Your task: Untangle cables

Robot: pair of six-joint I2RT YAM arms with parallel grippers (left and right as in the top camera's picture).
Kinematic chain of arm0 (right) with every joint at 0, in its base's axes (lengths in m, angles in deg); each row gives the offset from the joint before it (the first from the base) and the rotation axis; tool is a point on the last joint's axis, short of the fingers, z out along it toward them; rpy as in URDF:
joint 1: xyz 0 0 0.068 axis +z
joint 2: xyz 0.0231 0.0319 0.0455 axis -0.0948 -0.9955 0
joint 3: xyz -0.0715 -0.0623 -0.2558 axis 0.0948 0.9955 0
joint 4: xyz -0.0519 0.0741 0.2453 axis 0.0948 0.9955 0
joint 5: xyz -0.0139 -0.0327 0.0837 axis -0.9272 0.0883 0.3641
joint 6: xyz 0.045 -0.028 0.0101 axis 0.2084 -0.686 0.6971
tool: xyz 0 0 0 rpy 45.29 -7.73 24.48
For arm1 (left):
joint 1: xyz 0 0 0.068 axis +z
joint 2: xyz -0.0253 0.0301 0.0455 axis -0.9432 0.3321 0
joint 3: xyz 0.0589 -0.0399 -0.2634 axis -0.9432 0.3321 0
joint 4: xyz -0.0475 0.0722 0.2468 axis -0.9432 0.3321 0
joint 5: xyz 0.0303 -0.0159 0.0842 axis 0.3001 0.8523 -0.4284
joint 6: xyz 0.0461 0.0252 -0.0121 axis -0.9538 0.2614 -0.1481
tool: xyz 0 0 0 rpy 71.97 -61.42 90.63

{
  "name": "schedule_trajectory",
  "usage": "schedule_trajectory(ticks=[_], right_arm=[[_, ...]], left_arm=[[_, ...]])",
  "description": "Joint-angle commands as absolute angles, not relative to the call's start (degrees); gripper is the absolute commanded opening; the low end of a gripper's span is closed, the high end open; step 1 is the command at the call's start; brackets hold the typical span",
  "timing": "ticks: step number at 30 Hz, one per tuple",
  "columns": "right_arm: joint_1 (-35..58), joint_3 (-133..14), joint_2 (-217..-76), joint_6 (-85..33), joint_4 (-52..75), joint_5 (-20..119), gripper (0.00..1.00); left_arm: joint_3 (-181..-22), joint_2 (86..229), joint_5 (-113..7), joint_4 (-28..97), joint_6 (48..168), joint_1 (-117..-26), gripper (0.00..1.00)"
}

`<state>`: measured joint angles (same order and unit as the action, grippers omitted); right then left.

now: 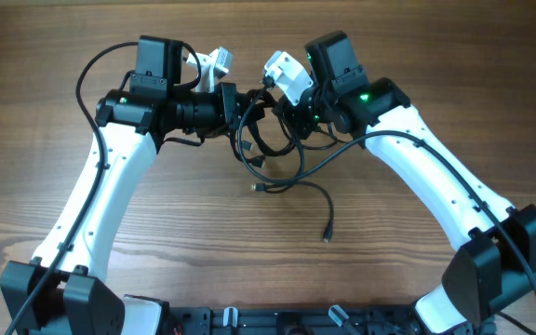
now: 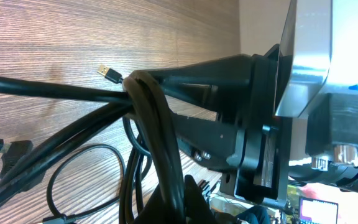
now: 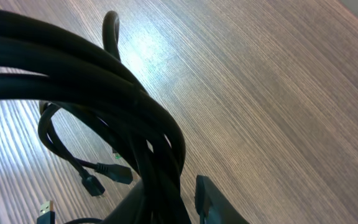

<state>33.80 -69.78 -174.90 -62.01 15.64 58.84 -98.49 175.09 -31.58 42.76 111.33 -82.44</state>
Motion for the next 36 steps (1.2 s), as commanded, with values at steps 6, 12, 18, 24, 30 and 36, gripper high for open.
schedule_trajectory(ticks=[6,12,18,24,30,36], right_arm=[[33.9,-70.7,-171.9,-57.4,16.4,60.1,0.08],[33.9,-70.7,-166.3,-57.2,20.3,65.6,0.04],[32.9,-70.7,-161.7,-54.9,24.8,73.2,0.04],[26.4,-70.8,-154.6,-54.4,24.5,90.2,0.04],[11.2,-70.8,-149.3,-37.2,16.5,101.7,0.04],[-0.3,-70.8,-150.8,-19.8,20.4,78.6,0.04]], left_arm=[[-98.9,173.5,-34.3,42.7,111.0,-82.3,0.04],[-98.9,173.5,-47.3,44.7,111.0,-82.3,0.04],[-98.9,173.5,-58.0,45.5,111.0,-82.3,0.04],[-98.9,173.5,-68.4,48.8,111.0,-82.3,0.04],[-98.9,173.5,-69.8,49.3,111.0,-82.3,0.04],[-98.9,173.5,-69.8,49.3,111.0,-82.3,0.04]])
